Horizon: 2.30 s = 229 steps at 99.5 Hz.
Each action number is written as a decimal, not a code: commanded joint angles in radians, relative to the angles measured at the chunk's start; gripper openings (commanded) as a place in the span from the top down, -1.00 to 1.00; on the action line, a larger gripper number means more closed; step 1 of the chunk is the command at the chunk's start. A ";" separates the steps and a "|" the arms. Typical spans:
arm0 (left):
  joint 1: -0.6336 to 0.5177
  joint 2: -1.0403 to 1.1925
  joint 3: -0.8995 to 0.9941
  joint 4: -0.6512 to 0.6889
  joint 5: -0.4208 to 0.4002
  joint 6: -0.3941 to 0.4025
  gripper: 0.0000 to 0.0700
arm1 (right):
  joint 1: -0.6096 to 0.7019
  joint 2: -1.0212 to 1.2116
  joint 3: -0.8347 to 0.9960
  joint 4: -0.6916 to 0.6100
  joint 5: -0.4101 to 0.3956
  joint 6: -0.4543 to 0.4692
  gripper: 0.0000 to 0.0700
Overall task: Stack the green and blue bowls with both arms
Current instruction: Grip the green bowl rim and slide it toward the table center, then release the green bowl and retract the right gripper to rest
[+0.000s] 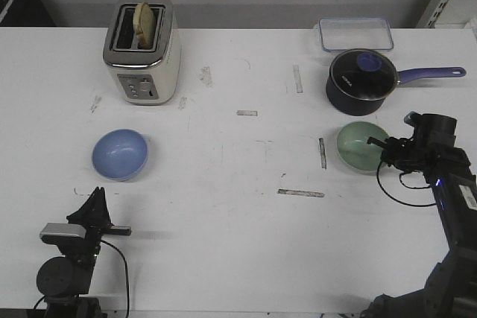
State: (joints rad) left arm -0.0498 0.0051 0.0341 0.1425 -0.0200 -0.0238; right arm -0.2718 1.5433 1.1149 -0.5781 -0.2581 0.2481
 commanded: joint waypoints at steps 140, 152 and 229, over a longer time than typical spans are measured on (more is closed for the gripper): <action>0.001 -0.002 -0.022 0.015 0.001 0.009 1.00 | 0.763 0.053 0.018 0.169 0.069 0.295 0.06; 0.001 -0.002 -0.022 0.015 0.001 0.009 1.00 | 0.735 -0.011 0.018 0.125 0.060 0.233 0.06; 0.001 -0.002 -0.022 0.015 0.001 0.009 1.00 | 0.415 -0.528 -0.310 0.244 0.311 -0.223 0.99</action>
State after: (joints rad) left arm -0.0498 0.0051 0.0341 0.1425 -0.0200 -0.0238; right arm 0.1616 1.0328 0.8330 -0.3676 0.0517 0.0456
